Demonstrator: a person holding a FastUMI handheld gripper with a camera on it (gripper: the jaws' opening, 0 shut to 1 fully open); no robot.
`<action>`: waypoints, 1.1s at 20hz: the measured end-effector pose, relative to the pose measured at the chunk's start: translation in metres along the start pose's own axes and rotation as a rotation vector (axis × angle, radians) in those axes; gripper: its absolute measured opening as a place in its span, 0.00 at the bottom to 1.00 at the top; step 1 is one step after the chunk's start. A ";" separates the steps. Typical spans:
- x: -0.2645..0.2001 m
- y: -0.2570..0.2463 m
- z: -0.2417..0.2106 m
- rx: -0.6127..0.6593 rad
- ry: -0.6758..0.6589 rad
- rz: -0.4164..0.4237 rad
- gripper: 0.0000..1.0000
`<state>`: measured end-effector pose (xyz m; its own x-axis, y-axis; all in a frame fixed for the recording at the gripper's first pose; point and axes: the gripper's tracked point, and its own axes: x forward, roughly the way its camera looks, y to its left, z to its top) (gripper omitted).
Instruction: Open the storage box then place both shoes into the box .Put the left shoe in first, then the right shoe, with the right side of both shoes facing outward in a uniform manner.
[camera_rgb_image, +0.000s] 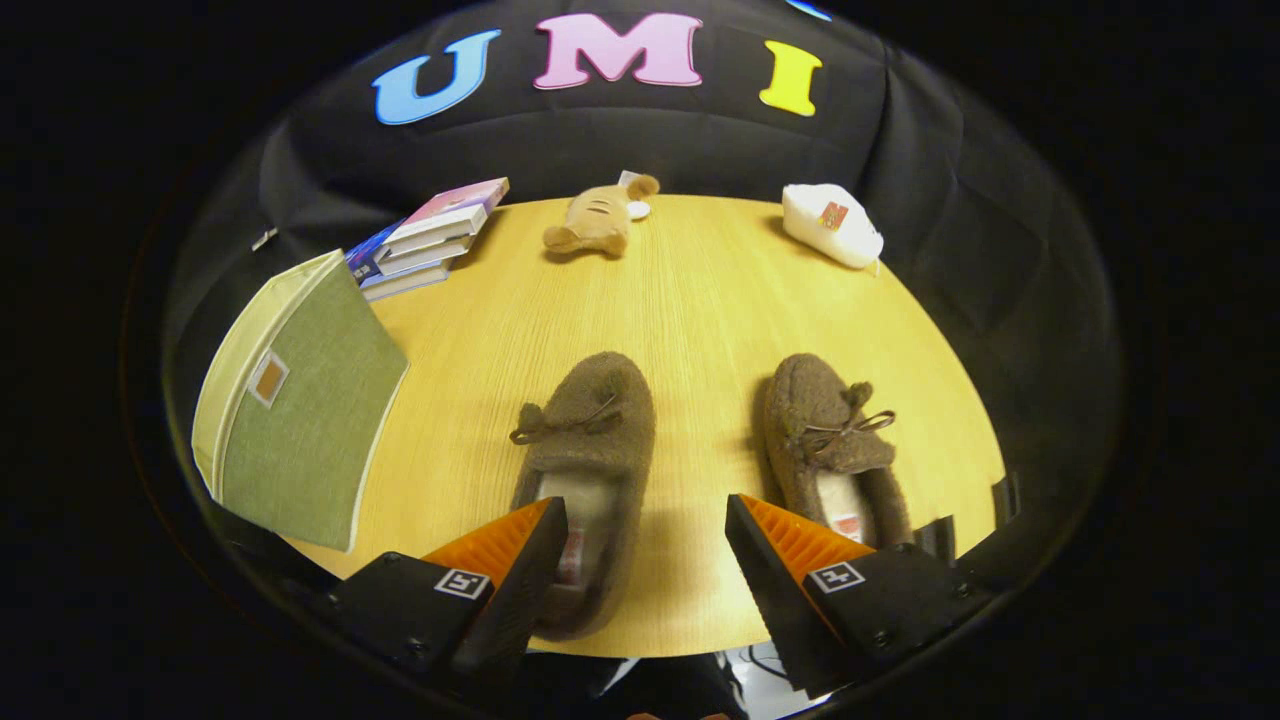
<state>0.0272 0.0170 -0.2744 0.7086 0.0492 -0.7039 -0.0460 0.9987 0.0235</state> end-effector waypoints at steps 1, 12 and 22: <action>0.013 0.000 -0.001 0.015 0.016 -0.001 0.99; 0.043 0.005 0.001 0.124 0.087 0.040 0.11; -0.005 0.035 0.044 0.139 0.012 0.164 0.05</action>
<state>0.0531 0.0527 -0.2389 0.6913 0.2114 -0.6909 -0.0615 0.9700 0.2353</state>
